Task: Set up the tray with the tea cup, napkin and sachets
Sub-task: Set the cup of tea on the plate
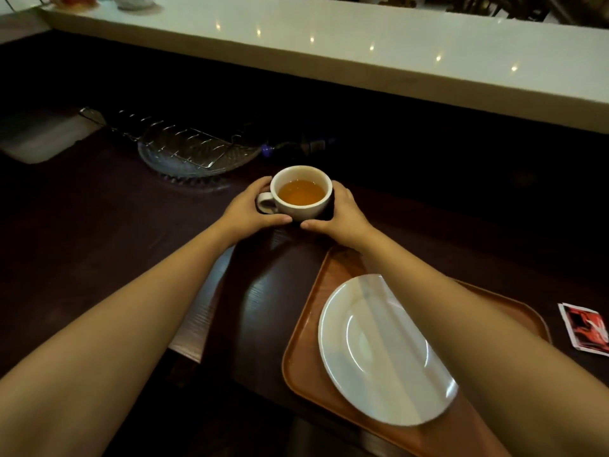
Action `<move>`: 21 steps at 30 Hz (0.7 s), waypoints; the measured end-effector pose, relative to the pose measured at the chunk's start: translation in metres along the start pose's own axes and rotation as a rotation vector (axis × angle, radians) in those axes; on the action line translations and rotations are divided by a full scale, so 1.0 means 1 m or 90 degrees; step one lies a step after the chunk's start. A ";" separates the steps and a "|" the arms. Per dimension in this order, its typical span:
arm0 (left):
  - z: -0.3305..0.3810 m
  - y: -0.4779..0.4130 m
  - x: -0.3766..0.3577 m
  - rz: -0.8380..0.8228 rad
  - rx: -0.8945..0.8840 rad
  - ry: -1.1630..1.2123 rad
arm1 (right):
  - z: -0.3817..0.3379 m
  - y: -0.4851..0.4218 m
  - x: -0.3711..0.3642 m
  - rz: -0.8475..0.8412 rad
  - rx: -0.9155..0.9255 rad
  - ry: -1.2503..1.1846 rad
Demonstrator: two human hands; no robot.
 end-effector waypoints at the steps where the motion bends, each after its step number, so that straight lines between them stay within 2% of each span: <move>1: 0.001 -0.001 0.001 -0.001 -0.013 0.008 | -0.001 -0.001 -0.002 0.023 -0.003 -0.009; 5: 0.000 -0.004 -0.001 0.012 -0.011 0.055 | -0.003 -0.001 -0.004 0.078 -0.008 -0.038; 12: 0.010 0.007 -0.008 0.006 -0.029 0.066 | -0.002 0.020 -0.001 0.078 0.020 -0.114; 21: 0.067 0.039 -0.032 -0.025 -0.082 0.030 | -0.010 0.088 0.029 0.120 0.025 -0.072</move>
Point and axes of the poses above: each hand's wrist, its own y-axis away from the middle knuckle, its own x-axis out of the back of the hand, z = x × y, the point moved 2 cm from there along -y, towards the middle knuckle, and after that the axes turned 13 degrees about -z, right-handed, at the moved point
